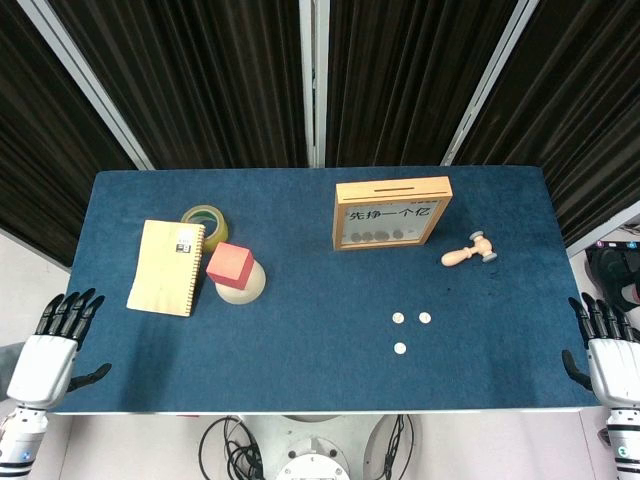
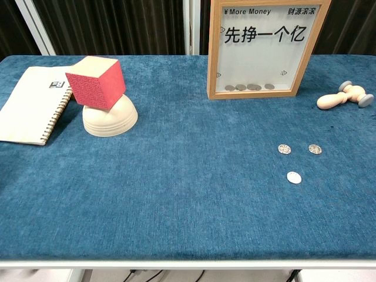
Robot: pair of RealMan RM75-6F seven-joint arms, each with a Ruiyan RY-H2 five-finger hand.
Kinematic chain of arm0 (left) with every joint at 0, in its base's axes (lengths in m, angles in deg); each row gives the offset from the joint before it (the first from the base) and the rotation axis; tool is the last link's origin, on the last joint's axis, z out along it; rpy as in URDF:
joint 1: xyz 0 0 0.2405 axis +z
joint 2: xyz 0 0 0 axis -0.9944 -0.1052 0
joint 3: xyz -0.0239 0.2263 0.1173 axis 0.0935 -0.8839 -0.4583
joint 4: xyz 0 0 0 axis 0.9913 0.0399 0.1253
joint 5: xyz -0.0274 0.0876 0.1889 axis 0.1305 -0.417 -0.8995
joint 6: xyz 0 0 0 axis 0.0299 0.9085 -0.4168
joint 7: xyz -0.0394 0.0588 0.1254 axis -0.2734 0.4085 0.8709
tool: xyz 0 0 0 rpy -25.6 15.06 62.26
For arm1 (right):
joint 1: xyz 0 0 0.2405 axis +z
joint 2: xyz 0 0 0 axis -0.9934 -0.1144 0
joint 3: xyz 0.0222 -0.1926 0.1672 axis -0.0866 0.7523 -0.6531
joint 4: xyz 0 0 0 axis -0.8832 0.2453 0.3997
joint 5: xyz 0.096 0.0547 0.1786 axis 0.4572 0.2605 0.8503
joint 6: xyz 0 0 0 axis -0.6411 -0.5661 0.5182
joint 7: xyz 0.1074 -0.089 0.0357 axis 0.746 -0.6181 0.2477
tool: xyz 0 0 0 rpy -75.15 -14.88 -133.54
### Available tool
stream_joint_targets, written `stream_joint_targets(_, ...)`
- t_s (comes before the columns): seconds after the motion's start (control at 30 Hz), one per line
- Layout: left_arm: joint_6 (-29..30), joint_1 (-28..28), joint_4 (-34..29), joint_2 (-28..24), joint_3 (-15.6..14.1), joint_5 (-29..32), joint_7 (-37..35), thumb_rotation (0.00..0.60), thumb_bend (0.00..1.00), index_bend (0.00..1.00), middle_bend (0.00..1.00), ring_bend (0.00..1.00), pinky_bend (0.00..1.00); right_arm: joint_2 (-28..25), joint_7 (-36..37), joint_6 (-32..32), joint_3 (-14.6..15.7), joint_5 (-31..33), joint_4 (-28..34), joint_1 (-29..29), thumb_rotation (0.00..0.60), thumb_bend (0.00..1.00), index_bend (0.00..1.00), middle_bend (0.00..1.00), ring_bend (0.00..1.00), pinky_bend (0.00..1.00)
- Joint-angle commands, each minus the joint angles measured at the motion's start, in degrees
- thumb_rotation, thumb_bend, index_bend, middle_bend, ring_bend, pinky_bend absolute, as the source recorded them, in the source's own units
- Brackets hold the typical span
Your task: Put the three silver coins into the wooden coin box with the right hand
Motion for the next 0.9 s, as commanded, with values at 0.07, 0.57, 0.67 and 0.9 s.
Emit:
stream_joint_targets(0.07, -0.1, 0.0, 0.0, 0.0, 0.0, 0.0, 0.1, 0.600, 0.04, 0.02, 0.00, 0.00, 0.00, 0.1, 0.2, 0.0, 0.0, -0.1, -0.2, 0.0, 0.600, 0.33, 0.00, 0.00, 0.00, 0.00)
stream_joint_targets(0.57, -0.7, -0.3, -0.2, 0.3, 0.1, 0.4, 0.4, 0.600, 0.04, 0.02, 0.00, 0.00, 0.00, -0.5, -2.2, 1.9, 2.5, -7.5, 1.4, 3.2, 0.600, 0.33, 0.00, 0.00, 0.00, 0.00)
stream_joint_targets(0.67, -0.9, -0.5, 0.0, 0.6, 0.3, 0.6, 0.4, 0.600, 0.04, 0.02, 0.00, 0.00, 0.00, -0.3, -1.9, 3.9, 3.7, -10.1, 2.7, 4.9, 0.600, 0.33, 0.00, 0.00, 0.00, 0.00)
stream_joint_targets(0.9, -1.2, -0.5, 0.1, 1.0, 0.2, 0.7, 1.0, 0.600, 0.04, 0.02, 0.00, 0.00, 0.00, 2.9, -6.1, 9.1, 5.0, -15.6, 3.6, 9.8, 0.600, 0.33, 0.00, 0.00, 0.00, 0.00)
